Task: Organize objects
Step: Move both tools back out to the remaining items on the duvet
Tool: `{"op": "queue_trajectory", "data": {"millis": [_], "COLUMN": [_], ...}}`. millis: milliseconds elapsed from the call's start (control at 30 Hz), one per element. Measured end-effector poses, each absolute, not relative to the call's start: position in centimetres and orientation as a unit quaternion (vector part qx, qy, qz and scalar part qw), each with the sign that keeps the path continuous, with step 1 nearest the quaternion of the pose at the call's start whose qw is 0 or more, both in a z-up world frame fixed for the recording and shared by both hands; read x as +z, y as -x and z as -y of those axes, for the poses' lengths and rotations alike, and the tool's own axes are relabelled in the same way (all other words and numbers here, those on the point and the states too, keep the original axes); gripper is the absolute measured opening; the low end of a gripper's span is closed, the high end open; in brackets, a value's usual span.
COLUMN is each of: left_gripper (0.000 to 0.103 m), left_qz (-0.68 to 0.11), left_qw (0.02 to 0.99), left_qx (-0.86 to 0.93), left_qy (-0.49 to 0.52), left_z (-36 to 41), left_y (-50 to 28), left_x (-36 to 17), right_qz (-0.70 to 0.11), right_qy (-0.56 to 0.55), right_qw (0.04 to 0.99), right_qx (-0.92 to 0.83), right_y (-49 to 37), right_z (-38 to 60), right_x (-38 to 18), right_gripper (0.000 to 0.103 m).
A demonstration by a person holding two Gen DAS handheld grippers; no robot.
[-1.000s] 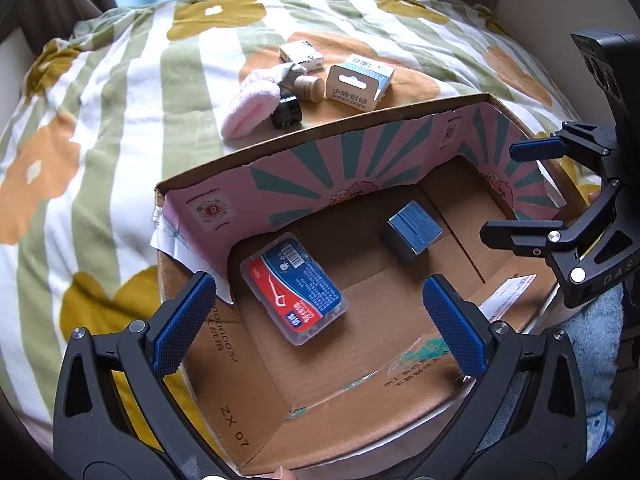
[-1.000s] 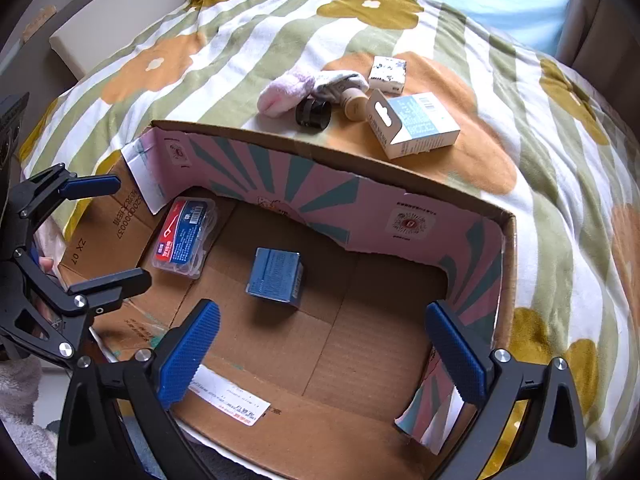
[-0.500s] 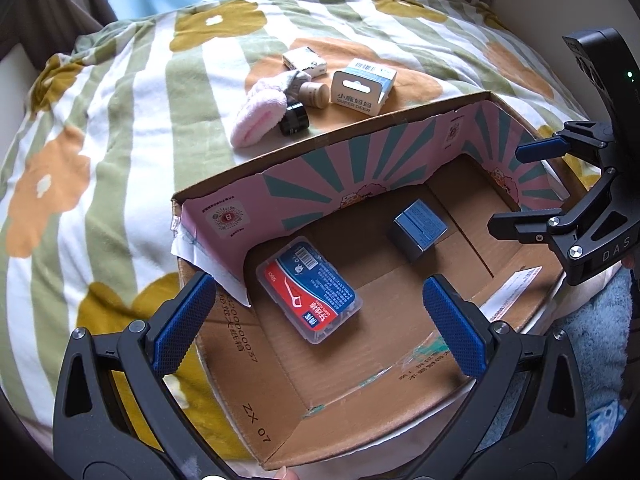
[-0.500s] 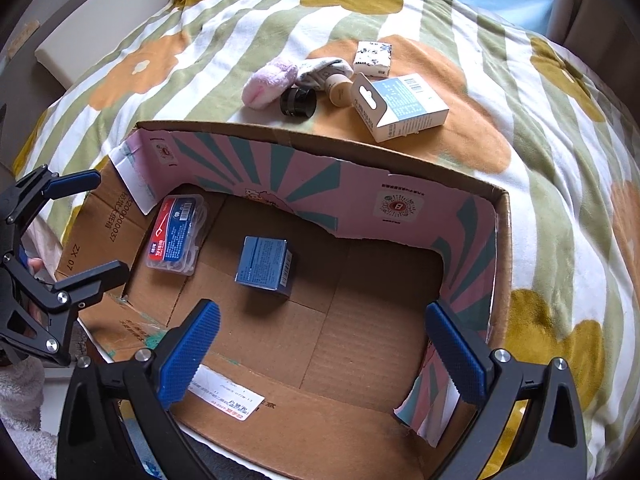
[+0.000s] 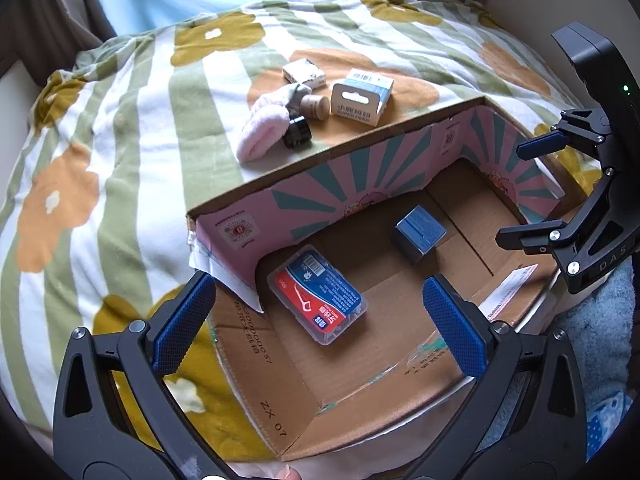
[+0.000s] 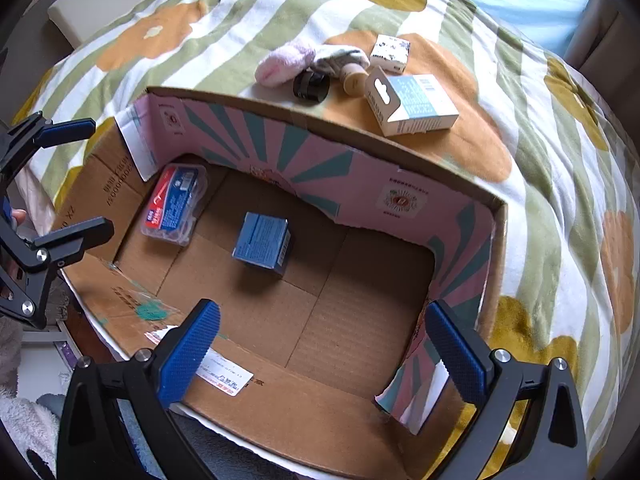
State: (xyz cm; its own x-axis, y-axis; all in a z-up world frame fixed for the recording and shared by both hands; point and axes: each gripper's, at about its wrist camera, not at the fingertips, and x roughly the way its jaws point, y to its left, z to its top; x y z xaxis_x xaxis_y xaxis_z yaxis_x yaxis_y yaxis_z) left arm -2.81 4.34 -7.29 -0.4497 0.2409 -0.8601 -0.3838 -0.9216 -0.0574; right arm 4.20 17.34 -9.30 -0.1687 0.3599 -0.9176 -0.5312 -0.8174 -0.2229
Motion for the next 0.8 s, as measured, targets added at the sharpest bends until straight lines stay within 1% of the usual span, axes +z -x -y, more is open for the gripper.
{"op": "queue_trajectory", "data": {"millis": [100, 233, 333, 400, 467, 567, 700, 800], "left_gripper": [0.103, 0.103, 0.103, 0.103, 0.103, 0.103, 0.103, 0.103], "left_qz": [-0.076, -0.080, -0.063, -0.063, -0.067, -0.053, -0.023, -0.016], "left_qw": [0.185, 0.181, 0.190, 0.191, 0.195, 0.202, 0.198, 0.192], "left_qx": [0.851, 0.858, 0.861, 0.862, 0.861, 0.856, 0.846, 0.837], "left_qy": [0.486, 0.474, 0.468, 0.466, 0.464, 0.472, 0.494, 0.512], "left_z": [-4.0, -3.5, -2.7, -2.5, -2.5, -2.2, -1.8, -1.7], "left_y": [3.3, 4.5, 6.1, 7.5, 8.9, 11.2, 14.8, 17.3], "left_x": [-6.2, -4.2, -2.7, -2.1, -1.7, -1.7, -2.6, -3.9], "right_qz": [-0.071, -0.034, 0.003, 0.011, 0.017, 0.018, 0.001, 0.011], "right_qy": [0.562, 0.518, 0.492, 0.490, 0.485, 0.491, 0.472, 0.485], "right_qw": [0.290, 0.285, 0.266, 0.241, 0.243, 0.259, 0.281, 0.294], "right_qx": [0.771, 0.806, 0.829, 0.838, 0.840, 0.832, 0.836, 0.824], "right_y": [-4.0, -3.5, -2.8, -2.0, -1.3, -0.1, 0.5, 1.4], "right_z": [-17.5, -17.5, -17.2, -17.3, -17.8, -19.3, -22.2, -24.4], "right_x": [-7.7, -4.1, -1.7, -0.6, 0.2, 1.0, 1.6, 0.8], "right_gripper": [0.102, 0.102, 0.102, 0.102, 0.102, 0.102, 0.102, 0.102]}}
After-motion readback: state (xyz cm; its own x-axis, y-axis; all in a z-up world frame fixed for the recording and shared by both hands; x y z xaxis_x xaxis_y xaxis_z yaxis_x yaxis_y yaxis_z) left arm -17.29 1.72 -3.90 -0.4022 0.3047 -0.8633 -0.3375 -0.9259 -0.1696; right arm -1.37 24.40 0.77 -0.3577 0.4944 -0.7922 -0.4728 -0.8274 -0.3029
